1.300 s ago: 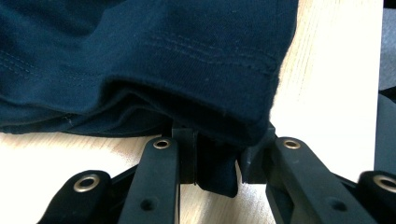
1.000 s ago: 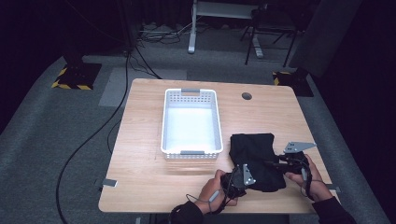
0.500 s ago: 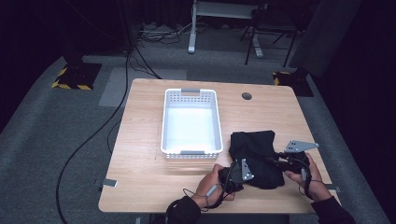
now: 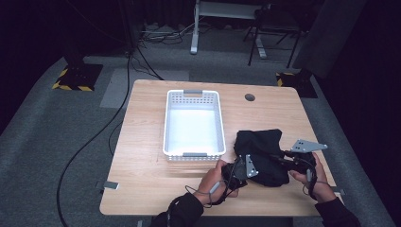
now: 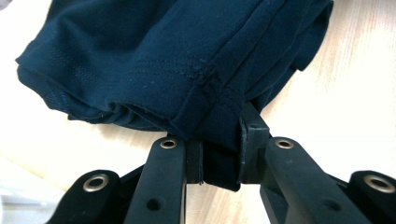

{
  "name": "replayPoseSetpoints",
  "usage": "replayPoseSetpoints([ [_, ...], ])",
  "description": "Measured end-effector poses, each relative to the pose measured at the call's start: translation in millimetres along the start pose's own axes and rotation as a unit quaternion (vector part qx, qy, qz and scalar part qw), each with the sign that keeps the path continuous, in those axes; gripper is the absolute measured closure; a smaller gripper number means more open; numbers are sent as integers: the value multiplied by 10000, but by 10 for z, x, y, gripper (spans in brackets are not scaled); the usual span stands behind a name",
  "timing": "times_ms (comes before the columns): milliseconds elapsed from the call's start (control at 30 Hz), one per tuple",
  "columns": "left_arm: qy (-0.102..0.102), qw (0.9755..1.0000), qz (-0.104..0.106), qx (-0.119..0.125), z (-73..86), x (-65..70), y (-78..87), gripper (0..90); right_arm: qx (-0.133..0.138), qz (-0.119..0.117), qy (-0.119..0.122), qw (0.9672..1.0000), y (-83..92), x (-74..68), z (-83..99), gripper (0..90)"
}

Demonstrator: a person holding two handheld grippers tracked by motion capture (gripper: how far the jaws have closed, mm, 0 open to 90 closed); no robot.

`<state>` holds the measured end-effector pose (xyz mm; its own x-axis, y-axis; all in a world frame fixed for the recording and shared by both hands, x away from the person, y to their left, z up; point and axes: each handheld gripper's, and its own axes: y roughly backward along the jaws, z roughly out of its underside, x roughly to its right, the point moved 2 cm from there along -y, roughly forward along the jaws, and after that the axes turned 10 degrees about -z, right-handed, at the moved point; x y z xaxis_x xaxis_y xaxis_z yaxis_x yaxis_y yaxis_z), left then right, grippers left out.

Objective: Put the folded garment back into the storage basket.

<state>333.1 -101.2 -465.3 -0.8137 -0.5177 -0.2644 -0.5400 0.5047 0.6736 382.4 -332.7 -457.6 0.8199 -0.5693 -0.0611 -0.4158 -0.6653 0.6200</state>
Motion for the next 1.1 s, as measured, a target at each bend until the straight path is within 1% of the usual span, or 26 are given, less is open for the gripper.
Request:
replayPoseSetpoints([
  [167,-27,9999,-87,54,-78,-73,49,763,86,47,1,10000,40,9,-71,704],
  [200,-60,9999,-130,72,-100,-87,60,763,113,58,-9,9999,48,13,-83,705],
  [267,-71,9998,-153,98,-130,-103,77,764,139,99,26,9999,73,23,-125,704],
  [333,-124,9997,-179,109,-166,-128,93,766,161,121,28,9998,94,31,-160,704],
  [500,-107,9993,-281,206,-243,-187,132,766,224,203,97,9995,144,58,-260,704],
  [533,-123,9993,-274,215,-254,-198,136,766,230,212,101,9995,152,62,-280,703],
  [767,-88,9989,-385,264,-276,-277,147,769,255,277,129,9992,153,82,-380,703],
  [1000,-80,9986,-437,280,-304,-346,158,773,285,317,154,9990,143,98,-445,703],
  [1100,-67,9982,-519,309,-320,-375,181,773,307,337,166,9988,146,95,-487,703],
])
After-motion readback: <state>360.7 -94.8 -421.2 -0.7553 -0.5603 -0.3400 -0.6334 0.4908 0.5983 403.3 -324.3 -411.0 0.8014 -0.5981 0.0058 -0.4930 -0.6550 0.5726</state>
